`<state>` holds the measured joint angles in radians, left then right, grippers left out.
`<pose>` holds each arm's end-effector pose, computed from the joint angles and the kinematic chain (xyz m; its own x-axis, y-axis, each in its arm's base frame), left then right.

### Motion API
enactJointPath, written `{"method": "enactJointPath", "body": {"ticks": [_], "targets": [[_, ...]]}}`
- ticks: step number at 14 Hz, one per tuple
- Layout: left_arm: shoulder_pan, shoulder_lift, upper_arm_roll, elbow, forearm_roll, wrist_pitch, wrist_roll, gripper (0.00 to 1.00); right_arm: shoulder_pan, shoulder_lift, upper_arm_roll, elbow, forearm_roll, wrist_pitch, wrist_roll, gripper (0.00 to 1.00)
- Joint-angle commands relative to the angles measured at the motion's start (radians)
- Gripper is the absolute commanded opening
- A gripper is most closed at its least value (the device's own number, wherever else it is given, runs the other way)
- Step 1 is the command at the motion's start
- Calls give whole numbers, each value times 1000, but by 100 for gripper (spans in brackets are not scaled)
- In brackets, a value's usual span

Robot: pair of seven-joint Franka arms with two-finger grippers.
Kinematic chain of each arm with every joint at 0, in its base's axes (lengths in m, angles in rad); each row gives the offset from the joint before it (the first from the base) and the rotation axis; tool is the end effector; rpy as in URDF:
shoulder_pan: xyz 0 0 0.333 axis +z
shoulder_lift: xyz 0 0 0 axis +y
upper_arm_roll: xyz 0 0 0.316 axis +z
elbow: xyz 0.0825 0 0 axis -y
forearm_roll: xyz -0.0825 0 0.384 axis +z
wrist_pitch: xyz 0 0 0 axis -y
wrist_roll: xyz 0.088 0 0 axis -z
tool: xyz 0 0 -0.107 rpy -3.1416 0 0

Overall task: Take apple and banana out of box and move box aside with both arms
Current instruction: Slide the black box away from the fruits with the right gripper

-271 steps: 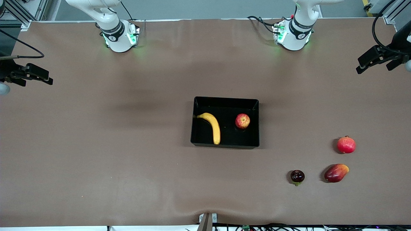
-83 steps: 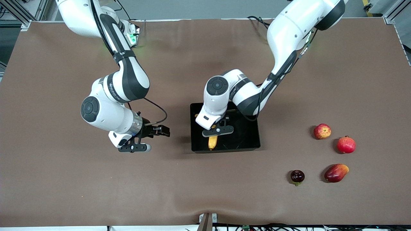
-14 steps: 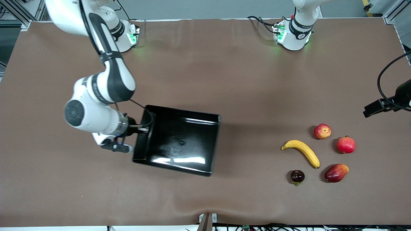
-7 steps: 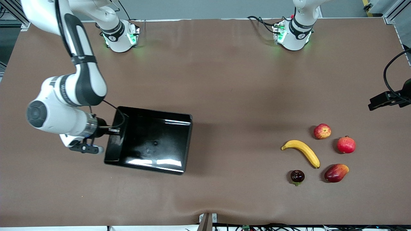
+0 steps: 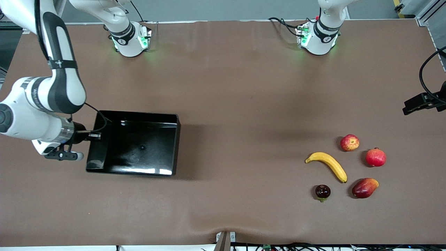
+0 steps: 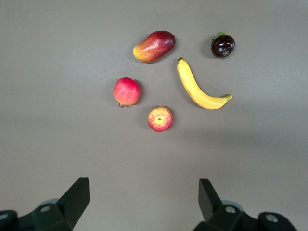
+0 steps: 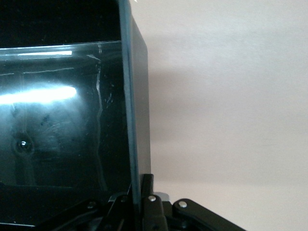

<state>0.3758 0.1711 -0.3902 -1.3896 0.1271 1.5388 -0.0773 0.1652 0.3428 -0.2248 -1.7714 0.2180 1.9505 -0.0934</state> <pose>0.6006 0.0267 0.6148 0.9974 0.0713 -0.0044 0.0709 -0.9955 -0.0627 0.6253 -0.0128 0.3602 0.9884 -0.0460 -0.1450 -0.0646 -0.9899 -0.1264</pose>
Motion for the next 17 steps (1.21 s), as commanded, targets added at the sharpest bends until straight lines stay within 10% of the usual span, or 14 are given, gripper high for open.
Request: {"method": "enactJointPath", "body": {"ticks": [1,17], "targets": [[8,-41,1,-23,-21,-11,21,100,-65,-41,15,-45,-9,2,-90,0],[8,-42,5,-16,-18,-14,19,100,-170,79,-71,-54,-40,96,-276,0]]}}
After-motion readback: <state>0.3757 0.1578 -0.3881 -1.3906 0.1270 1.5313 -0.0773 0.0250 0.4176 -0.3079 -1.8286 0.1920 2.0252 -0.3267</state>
